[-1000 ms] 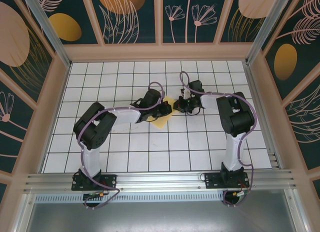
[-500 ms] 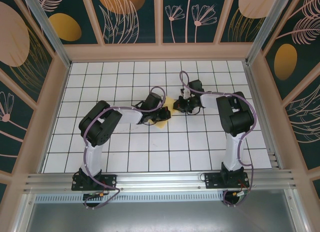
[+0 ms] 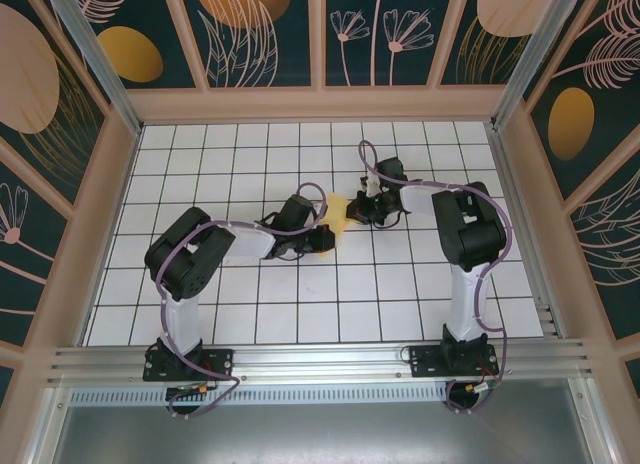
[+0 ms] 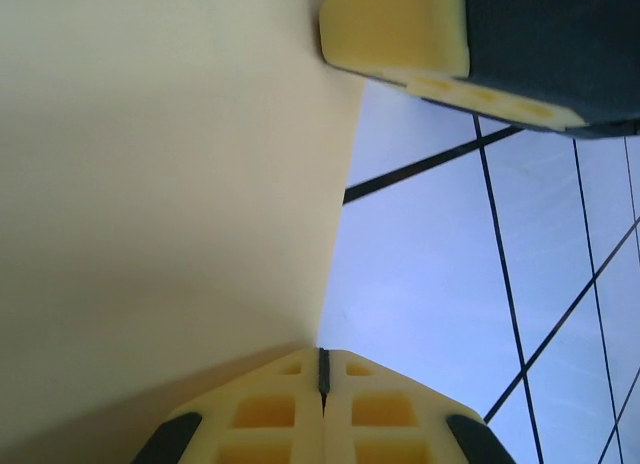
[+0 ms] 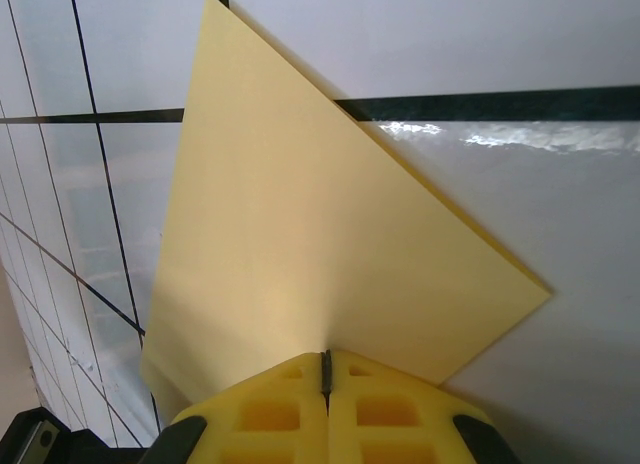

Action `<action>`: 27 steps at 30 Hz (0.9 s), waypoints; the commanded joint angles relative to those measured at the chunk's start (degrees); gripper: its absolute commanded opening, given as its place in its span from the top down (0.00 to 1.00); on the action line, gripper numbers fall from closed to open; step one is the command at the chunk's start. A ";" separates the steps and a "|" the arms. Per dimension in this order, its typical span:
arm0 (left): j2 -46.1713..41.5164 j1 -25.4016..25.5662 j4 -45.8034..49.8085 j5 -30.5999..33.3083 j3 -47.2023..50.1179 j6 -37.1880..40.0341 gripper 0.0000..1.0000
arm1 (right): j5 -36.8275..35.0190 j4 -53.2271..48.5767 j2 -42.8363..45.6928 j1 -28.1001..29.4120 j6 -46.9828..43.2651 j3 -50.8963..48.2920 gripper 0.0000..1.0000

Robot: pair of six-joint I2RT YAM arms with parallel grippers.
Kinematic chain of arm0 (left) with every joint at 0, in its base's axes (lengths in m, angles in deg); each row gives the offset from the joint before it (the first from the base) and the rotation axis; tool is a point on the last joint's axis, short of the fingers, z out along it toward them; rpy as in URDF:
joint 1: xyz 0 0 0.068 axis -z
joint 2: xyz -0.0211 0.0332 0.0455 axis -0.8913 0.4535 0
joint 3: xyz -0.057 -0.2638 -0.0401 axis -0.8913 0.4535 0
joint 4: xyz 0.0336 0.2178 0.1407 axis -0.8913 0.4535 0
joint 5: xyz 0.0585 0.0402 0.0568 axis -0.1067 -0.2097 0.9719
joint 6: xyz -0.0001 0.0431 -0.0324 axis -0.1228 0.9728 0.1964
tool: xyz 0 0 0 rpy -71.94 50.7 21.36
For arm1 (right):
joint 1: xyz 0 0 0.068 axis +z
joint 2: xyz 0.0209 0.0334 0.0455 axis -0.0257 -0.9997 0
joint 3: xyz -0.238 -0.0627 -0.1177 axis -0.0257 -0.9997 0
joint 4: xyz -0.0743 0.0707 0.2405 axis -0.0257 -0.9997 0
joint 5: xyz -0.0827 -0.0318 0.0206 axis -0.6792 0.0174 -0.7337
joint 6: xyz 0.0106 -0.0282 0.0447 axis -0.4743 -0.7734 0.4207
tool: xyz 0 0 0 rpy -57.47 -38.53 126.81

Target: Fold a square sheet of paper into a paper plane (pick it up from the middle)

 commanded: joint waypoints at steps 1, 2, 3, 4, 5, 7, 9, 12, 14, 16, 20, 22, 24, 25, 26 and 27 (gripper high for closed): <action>-1.29 0.42 7.83 -2.30 4.28 1.89 1.00 | -7.63 -4.06 -4.93 -0.60 -1.07 -0.96 1.00; -1.81 0.42 7.95 -2.41 5.10 1.95 1.00 | -7.71 -4.08 -5.03 -0.63 -1.06 -0.88 1.00; -2.23 0.47 8.02 -2.54 5.85 2.06 1.00 | -7.72 -4.06 -5.11 -0.70 -1.00 -0.88 1.00; -2.54 0.41 8.11 -2.50 6.55 2.06 1.00 | -7.68 -4.10 -5.18 -0.72 -1.00 -0.88 1.00; -2.80 0.48 8.25 -2.65 7.22 2.06 1.00 | -7.47 -3.85 -5.20 -0.77 -0.98 -0.88 1.00; -3.20 0.53 8.91 -2.75 8.20 2.44 1.00 | -7.03 -3.60 -5.20 -0.91 -1.00 -0.88 1.00; -3.79 0.66 9.77 -2.85 9.24 3.32 1.00 | -6.88 -3.46 -5.20 -1.03 -0.91 -0.88 1.00; -4.73 0.83 11.41 -2.63 9.64 4.72 1.00 | -6.94 -3.52 -5.25 -1.17 -0.91 -0.88 1.00; -5.34 0.90 12.61 -2.36 9.47 5.53 1.00 | -7.11 -3.70 -5.05 -1.21 -0.91 -0.88 1.00; -5.99 0.92 13.65 -2.37 9.40 6.58 1.00 | -7.16 -3.69 -4.84 -1.26 -0.91 -0.88 1.00; -8.06 0.92 15.45 -0.70 9.29 7.99 1.00 | -7.11 -3.66 -3.83 -1.31 -0.83 -0.55 1.00; -9.58 0.92 16.03 1.49 8.53 7.66 1.00 | -6.87 -3.92 -3.12 -1.24 -0.81 0.19 1.00; -12.09 0.86 15.36 3.69 7.40 6.24 1.00 | -6.41 -3.98 -1.73 -0.98 -0.98 1.40 1.00; -12.53 0.88 14.65 4.66 6.93 5.42 1.00 | -6.26 -3.91 -0.87 -0.75 -1.24 1.98 1.00; -15.23 0.79 13.99 6.01 6.24 4.54 1.00 | -6.31 -3.88 0.16 -0.32 -1.59 2.72 1.00; -16.57 0.79 13.71 7.70 5.68 3.66 1.00 | -6.46 -3.97 1.07 0.17 -1.87 3.28 1.00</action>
